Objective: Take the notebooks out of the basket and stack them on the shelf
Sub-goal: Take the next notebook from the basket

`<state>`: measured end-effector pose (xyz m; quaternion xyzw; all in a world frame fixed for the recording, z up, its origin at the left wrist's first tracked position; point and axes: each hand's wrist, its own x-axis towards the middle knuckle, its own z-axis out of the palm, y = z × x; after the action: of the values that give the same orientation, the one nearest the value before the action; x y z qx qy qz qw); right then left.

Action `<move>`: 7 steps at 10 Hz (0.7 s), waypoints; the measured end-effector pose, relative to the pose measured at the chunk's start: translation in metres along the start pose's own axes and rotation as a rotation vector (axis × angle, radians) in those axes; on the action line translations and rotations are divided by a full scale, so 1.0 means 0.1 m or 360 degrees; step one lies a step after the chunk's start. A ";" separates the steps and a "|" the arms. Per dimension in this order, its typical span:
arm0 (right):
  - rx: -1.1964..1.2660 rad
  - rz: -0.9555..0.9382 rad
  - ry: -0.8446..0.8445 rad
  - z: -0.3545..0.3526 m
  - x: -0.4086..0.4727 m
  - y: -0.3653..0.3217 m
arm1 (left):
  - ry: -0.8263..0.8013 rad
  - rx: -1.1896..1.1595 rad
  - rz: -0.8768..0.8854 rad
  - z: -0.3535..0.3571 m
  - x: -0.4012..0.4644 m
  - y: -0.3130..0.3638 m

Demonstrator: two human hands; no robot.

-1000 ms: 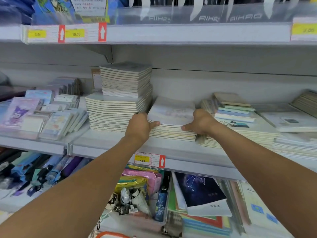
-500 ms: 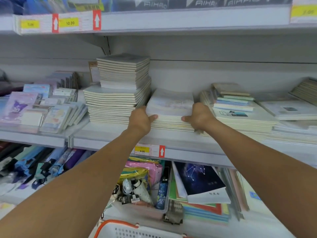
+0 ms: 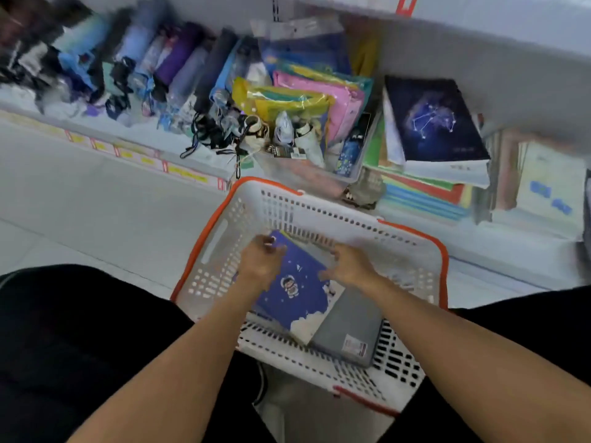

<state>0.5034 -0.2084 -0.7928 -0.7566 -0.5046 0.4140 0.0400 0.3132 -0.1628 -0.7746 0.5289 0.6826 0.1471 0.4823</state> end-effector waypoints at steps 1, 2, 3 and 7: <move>0.0041 0.0240 -0.0172 0.39 0.05 0.34 | -0.0186 0.0023 -0.0587 0.09 -0.07 -0.46; 0.0158 0.0342 -0.0192 0.61 -0.01 0.40 | -0.0337 -0.0007 -0.0718 0.13 -0.15 -0.61; 0.0115 0.0418 -0.0265 0.71 0.11 0.35 | -0.0351 -0.0049 -0.0805 0.15 -0.16 -0.70; 0.0427 0.0496 0.0006 0.69 0.31 0.51 | -0.0406 -0.0837 -0.1272 0.14 -0.17 -0.74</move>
<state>0.4991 -0.2333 -0.8800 -0.8142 -0.3217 0.4772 0.0769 0.2816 -0.2111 -0.8254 0.0998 0.7075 0.0520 0.6977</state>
